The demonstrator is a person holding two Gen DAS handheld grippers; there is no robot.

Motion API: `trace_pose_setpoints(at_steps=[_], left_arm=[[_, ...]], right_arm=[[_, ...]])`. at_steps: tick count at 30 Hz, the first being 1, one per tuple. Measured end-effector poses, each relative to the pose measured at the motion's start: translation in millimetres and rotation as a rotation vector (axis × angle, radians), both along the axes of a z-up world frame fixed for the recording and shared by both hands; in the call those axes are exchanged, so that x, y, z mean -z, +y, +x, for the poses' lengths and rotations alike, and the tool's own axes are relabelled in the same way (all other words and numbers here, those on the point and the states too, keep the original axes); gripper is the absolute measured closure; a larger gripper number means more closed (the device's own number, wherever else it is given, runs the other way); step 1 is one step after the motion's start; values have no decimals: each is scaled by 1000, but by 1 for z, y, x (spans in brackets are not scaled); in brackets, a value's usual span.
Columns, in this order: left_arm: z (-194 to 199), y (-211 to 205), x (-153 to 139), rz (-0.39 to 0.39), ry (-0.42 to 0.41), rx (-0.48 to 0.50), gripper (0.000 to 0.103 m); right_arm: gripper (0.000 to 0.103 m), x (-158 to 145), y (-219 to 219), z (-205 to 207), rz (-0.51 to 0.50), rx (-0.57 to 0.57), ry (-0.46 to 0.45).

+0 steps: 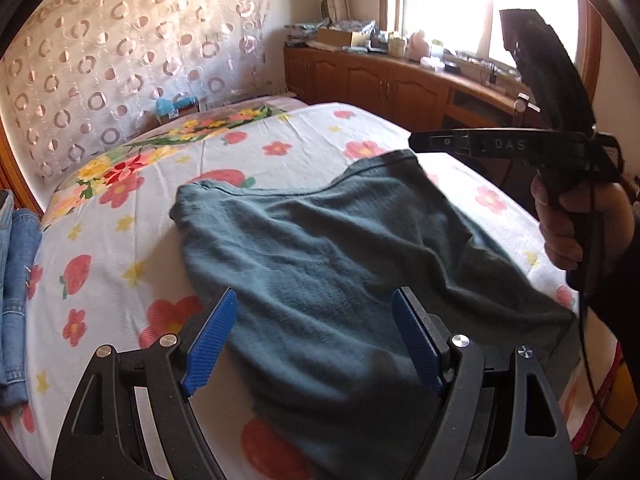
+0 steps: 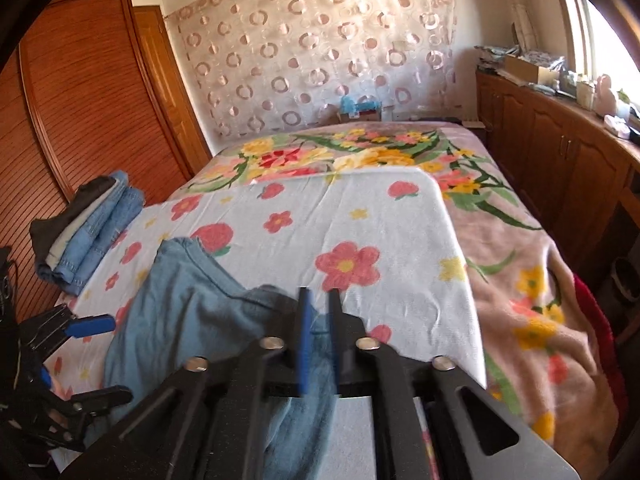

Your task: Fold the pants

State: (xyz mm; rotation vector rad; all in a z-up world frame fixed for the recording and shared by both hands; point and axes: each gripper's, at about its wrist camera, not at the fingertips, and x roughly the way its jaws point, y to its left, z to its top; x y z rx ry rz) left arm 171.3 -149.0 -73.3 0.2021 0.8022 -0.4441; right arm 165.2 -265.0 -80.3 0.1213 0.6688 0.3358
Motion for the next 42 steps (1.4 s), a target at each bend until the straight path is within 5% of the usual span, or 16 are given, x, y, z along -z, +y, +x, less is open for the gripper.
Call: trace_pose_setpoints(at_steps=[2,8,9,11,17,26,28,30,42], left_arm=[[2,-3,5,15,14,3,23],[1,-4,13,37,32,1,23],[0,-5,13,37,33,2,23],[0,-5,14,36,37,1,23],[2,-4,15,30,60,-4,23],[6,-5,15,23,74,-2,20],[6,-5,15,22,75,-2,20],[6,-5,15,22,75,-2,20],[-39,14,4,6,57,12,20]], right_arm=[[72,3,1,1,-10,-14,14],[71,5,4,17,-38,-36,46],[75,5,5,19,-42,-48,44],[99,5,11,20,-97,-53,47],[100,-14,5,16,-105,13,-30],[99,-7,4,33,-142,55,18],[88,-8,4,33,-123,48,38],[75,-14,4,25,-134,62,41],[75,-17,-10,-103,-63,-48,58]])
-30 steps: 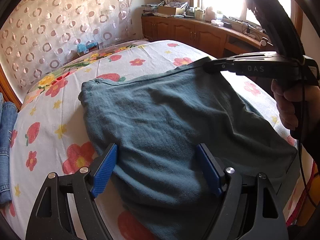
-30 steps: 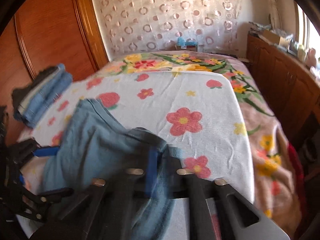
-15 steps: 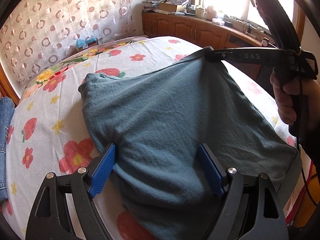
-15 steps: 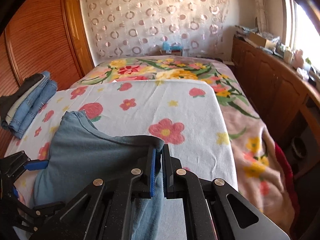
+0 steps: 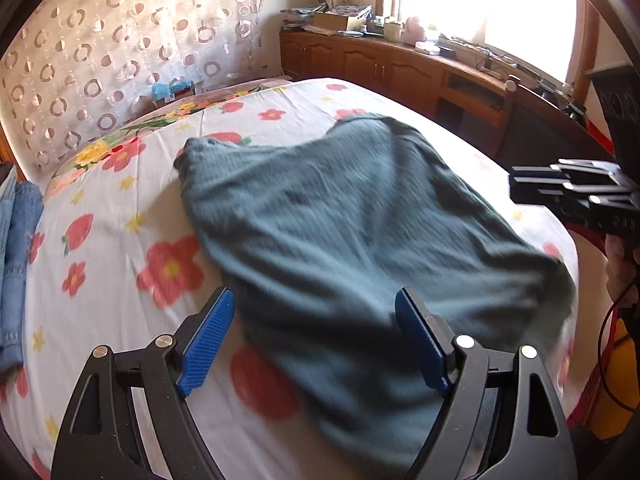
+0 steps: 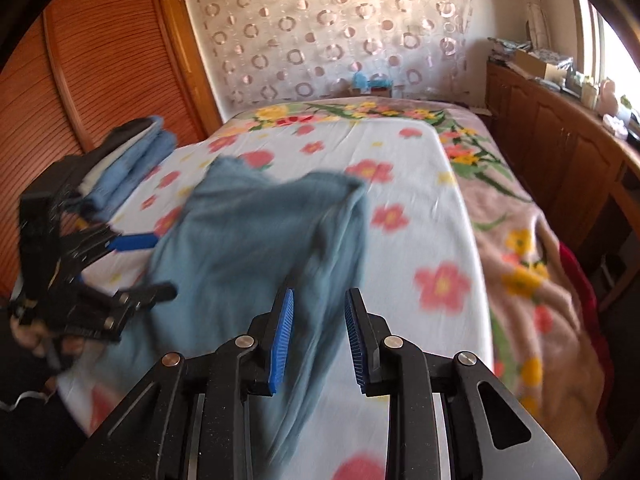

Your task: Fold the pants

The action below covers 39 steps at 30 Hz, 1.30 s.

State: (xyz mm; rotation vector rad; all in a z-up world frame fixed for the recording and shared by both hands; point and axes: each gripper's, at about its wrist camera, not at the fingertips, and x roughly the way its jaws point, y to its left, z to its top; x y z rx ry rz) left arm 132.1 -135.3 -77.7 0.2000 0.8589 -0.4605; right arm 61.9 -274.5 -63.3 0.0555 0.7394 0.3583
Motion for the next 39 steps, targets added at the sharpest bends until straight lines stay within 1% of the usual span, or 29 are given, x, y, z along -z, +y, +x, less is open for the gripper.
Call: trace_pose_setpoints(at_steps=[4,7,11,12,14,16,18,20,21,22,24,27,29,30,31,32,33,34,37,39], left_arm=[[-19,9,0,-11,13,6,20],[-34,15,-1,-4,1,5,20],[-50,24,-1,-26,-2,-4,20],[-52,26,-1,-36,-1,-7,21],[-55,29,-2,-64,5,-6,27],[-57,32,-1,-93,33,-1,37],[-58,35,0,-121,53,6,43],[-60,37,2,-130,60,2,47],[-61,37,2,-133,63,7,52],[-63,36,2,-135,64,14,55],[-68,32,2,-131,63,34,56],[-73,27,3,-122,68,61,56],[-75,22,7,-108,78,75,56],[-75,21,9,-101,85,78,58],[-75,21,10,-104,89,82,67],[-75,21,10,-117,94,93,71],[-75,21,9,-124,94,101,77],[-76,21,7,-117,81,102,81],[-79,25,-1,-132,65,107,84],[-82,30,-7,-148,59,108,84]], right_arm=[[75,6,-6,-33,21,10,22],[75,7,-10,-50,30,28,28],[75,13,-9,-64,47,46,50],[75,15,-9,-67,45,53,53],[75,18,-8,-72,50,61,60],[75,19,-7,-75,61,68,61],[75,19,-4,-76,52,60,56],[76,18,-2,-76,45,56,45],[83,18,0,-74,45,54,44],[84,18,0,-75,44,50,43],[90,18,3,-76,32,46,30],[94,15,3,-81,40,42,7],[94,11,3,-85,50,41,-10],[94,10,3,-87,51,41,-17],[94,10,4,-88,49,42,-19],[94,11,5,-89,48,40,-16],[94,12,6,-89,47,38,-13],[94,13,6,-90,46,37,-12],[94,15,8,-93,40,34,-2],[94,14,9,-94,37,31,8]])
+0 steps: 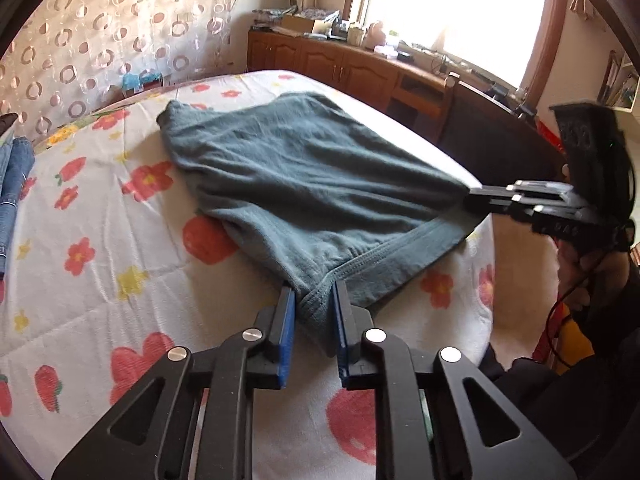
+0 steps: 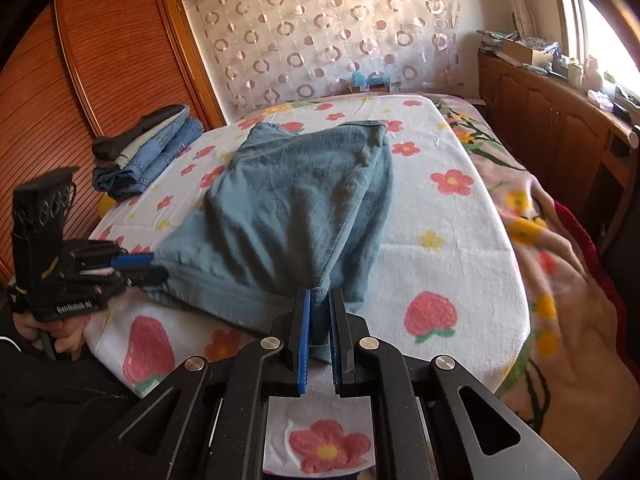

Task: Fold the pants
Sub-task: 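Lift the held hem with both tools toward the waistband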

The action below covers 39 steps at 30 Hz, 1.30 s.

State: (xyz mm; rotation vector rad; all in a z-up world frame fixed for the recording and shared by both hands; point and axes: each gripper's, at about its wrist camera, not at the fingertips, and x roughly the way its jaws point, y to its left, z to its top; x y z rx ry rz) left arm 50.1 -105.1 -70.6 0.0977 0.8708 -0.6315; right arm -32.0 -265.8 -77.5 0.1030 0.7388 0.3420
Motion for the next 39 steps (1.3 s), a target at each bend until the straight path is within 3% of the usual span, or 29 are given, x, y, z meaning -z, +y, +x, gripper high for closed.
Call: trace_pose_setpoints(at_steps=[13,16,18,21,30,33,39], left_arm=[[4,2,12,19,53,-11,84],[5,2,13,23,55,-13,84],[5,2,14,23,58,-15,84],[6,2,16,24,64,-19,82],[8,7,19,6,71,-34,75],[7,7,17,-11,65,-18,83],[7,17,-19,-78,-17,-50,89]], right_arm=[[94,1,10,0,-61,7,25],[84,3,12,0,-80,21,20],[73,4,13,-1,-93,36,21],[69,8,14,1,-95,44,39],[70,14,18,6,-78,27,50],[86,15,18,5,-71,11,42],[92,2,5,5,65,6,-17]])
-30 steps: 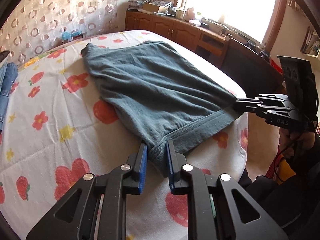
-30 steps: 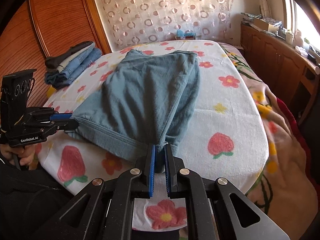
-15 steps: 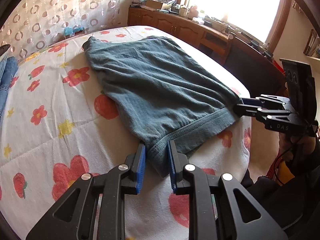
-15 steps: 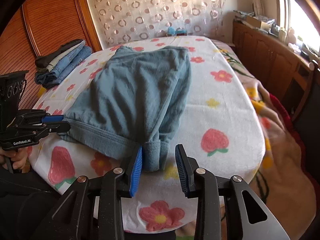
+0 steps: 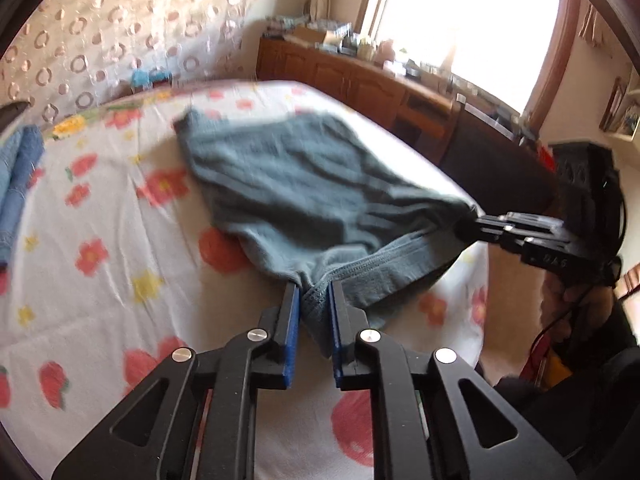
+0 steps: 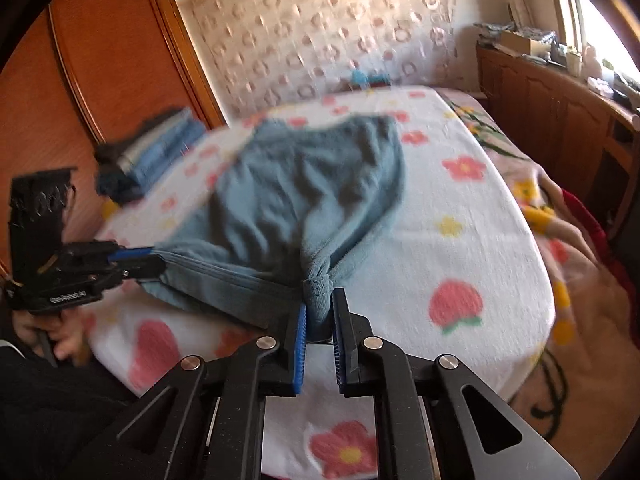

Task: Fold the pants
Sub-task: 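Lift the held hem with both tools toward the waistband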

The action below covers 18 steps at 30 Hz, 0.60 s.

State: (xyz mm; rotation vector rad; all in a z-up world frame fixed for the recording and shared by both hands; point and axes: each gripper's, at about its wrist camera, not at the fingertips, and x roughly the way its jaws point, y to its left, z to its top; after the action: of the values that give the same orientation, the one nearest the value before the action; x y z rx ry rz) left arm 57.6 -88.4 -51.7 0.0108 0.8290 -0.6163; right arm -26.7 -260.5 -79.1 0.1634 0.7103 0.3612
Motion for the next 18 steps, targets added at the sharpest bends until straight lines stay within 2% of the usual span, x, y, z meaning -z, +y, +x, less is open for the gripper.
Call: trace_pose_setpoints(at_steps=[5,9,12,18], left_arm=[[7,9,-55,-32,-122,-23,89],[14,21,-105,-75,-217,-46,90],[16,28,-134,-80,-285,-66,90],[14,44,-177,-99,-384,-99,90]], right_arm=[[92,-37,-3,8,45,-5,-101],[92,-76,-4,16,57,-14,-200],[92,-109,-3,16,66,-23,-277],[92,-162,6,6,64,-60,-389]])
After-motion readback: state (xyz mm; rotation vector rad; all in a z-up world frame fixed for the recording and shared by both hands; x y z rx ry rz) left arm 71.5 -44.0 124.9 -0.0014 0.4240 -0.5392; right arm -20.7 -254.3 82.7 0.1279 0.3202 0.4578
